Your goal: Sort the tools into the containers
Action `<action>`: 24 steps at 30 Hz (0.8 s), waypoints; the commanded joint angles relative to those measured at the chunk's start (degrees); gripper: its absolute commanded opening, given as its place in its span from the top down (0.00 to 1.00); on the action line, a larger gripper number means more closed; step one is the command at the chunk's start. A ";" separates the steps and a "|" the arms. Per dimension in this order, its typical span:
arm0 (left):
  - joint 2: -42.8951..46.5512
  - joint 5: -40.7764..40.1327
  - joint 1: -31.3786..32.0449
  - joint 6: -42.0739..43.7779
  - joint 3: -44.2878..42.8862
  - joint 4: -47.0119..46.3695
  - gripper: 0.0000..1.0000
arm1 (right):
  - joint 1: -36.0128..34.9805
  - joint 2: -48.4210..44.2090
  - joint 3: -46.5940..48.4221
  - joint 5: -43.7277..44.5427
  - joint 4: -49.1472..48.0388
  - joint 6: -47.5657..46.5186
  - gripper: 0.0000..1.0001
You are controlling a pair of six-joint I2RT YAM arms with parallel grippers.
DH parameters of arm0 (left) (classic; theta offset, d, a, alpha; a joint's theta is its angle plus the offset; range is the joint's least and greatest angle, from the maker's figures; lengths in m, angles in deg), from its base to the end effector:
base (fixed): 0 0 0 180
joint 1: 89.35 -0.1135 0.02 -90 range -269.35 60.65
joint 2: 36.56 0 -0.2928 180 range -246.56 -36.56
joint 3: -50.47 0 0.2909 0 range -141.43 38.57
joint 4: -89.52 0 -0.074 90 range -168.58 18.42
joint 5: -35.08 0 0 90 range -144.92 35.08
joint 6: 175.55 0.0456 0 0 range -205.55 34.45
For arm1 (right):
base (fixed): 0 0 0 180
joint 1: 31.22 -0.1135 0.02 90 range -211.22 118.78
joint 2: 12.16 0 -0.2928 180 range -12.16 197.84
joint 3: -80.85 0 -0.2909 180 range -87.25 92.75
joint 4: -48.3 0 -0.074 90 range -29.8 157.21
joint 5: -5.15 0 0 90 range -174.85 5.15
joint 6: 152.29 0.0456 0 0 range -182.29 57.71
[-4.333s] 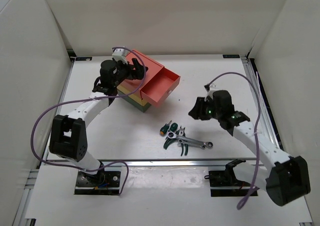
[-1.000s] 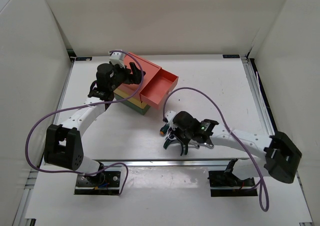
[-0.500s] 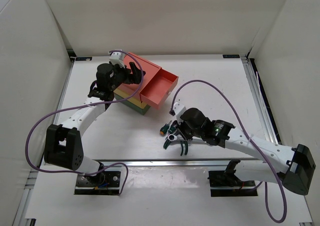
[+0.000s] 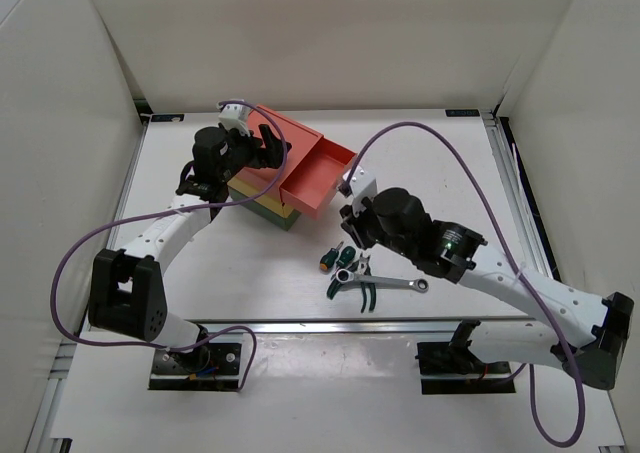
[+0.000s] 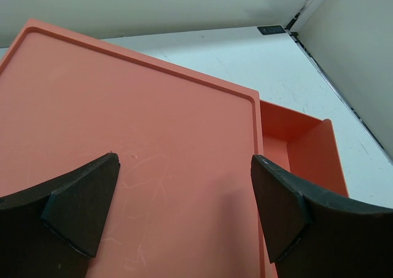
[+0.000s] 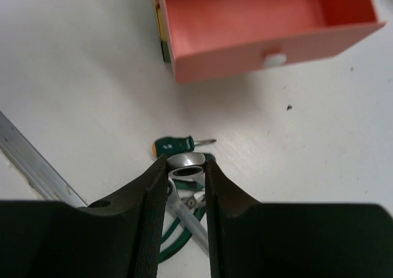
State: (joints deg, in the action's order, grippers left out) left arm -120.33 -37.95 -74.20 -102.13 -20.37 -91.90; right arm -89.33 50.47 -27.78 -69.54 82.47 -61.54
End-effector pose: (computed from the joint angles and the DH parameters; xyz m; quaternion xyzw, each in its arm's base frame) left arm 0.3701 -0.1140 0.3160 0.0838 0.7671 -0.2810 0.5706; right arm 0.1579 0.2309 0.3671 -0.3397 0.7692 0.1620 0.5164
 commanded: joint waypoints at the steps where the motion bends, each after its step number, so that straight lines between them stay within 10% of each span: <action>1: -1.66 0.25 0.22 -2.93 1.54 10.07 0.01 | 0.27 1.35 5.39 1.21 -4.32 -2.51 1.00; 24: -2.01 0.25 0.84 -3.99 1.98 8.23 0.01 | 13.81 22.44 33.35 -21.99 -8.73 12.95 1.00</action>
State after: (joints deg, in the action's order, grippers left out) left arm -120.46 -37.97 -73.78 -102.89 -20.41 -92.32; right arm -76.19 71.58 1.90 -86.33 76.83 -53.17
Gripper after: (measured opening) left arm 0.990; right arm 0.314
